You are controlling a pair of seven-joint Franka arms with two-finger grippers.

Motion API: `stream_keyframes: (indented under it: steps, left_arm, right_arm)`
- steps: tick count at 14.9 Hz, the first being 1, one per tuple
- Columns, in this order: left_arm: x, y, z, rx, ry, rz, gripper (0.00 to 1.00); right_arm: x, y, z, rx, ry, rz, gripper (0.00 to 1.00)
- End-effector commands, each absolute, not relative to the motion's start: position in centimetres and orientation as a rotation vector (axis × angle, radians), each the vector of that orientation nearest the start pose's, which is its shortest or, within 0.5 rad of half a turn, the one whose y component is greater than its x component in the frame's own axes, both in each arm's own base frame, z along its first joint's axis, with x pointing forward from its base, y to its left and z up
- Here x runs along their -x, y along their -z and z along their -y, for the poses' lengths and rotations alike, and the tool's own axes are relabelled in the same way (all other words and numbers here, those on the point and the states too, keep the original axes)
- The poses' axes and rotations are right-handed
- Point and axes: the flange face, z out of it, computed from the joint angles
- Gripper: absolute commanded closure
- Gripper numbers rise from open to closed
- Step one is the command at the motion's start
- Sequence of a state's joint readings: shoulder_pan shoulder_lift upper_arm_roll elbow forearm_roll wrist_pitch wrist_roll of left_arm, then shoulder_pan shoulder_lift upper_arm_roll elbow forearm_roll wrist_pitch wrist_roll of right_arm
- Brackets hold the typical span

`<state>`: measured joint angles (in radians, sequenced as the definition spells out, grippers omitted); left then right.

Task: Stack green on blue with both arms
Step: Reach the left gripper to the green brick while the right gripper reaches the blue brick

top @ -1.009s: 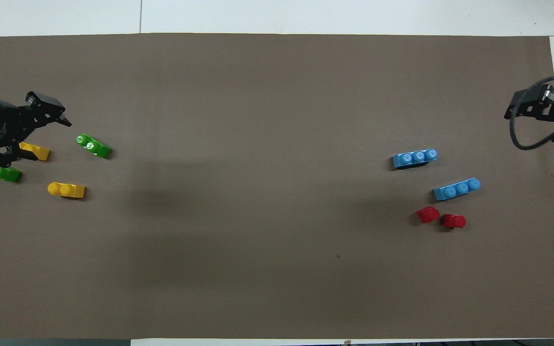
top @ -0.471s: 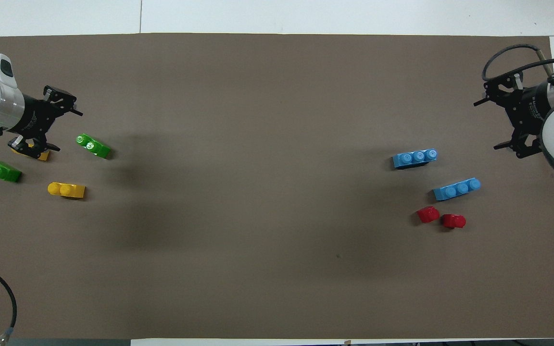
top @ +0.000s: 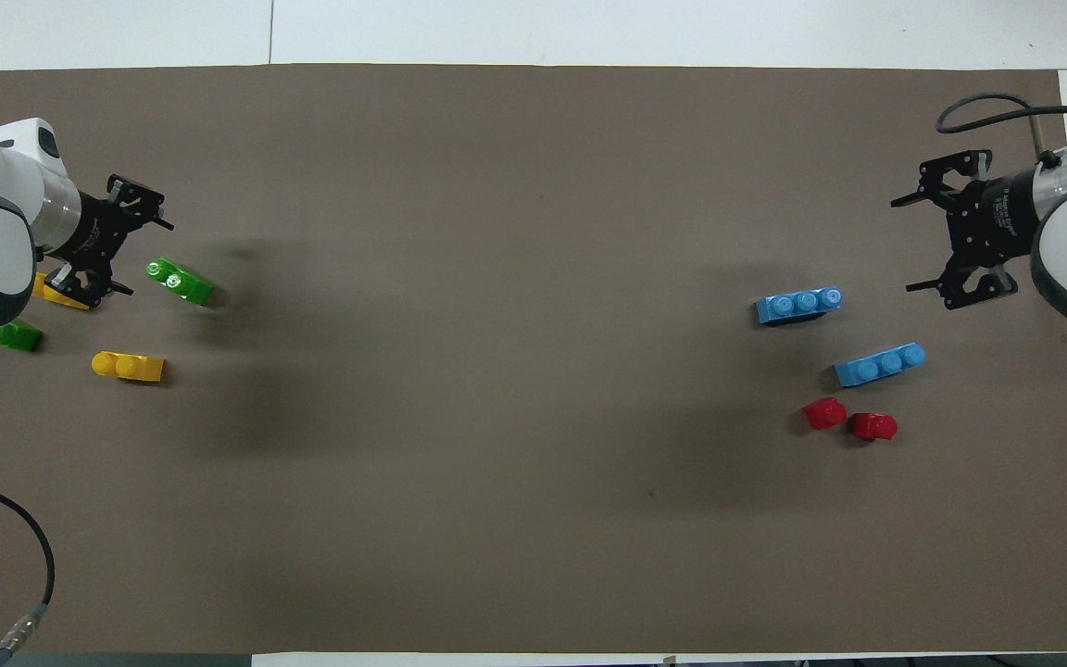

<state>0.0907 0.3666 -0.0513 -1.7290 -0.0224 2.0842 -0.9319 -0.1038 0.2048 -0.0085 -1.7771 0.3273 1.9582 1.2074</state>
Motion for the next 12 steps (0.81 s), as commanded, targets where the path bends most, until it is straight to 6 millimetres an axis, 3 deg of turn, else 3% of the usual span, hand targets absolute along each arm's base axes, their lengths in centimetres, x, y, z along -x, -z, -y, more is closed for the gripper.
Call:
stream_keyframes:
  steps: [1,6,12]
  left_arm:
    - [-64.7,-35.2,-3.0,2.765,-0.029,1.491,0.00]
    - [-63.7,-32.2,-3.1,2.774,0.021,1.486,0.00]
    - [-63.9,-31.0,-3.8,2.774,0.041,1.500,0.00]
  right_arm:
    - [-60.9,-42.7,3.9,2.120,-0.260,-1.928,0.00]
    - [-61.0,-39.1,3.8,2.165,-0.288,-1.905,0.00]
    - [-61.6,-35.8,3.9,2.222,-0.310,-1.857,0.00]
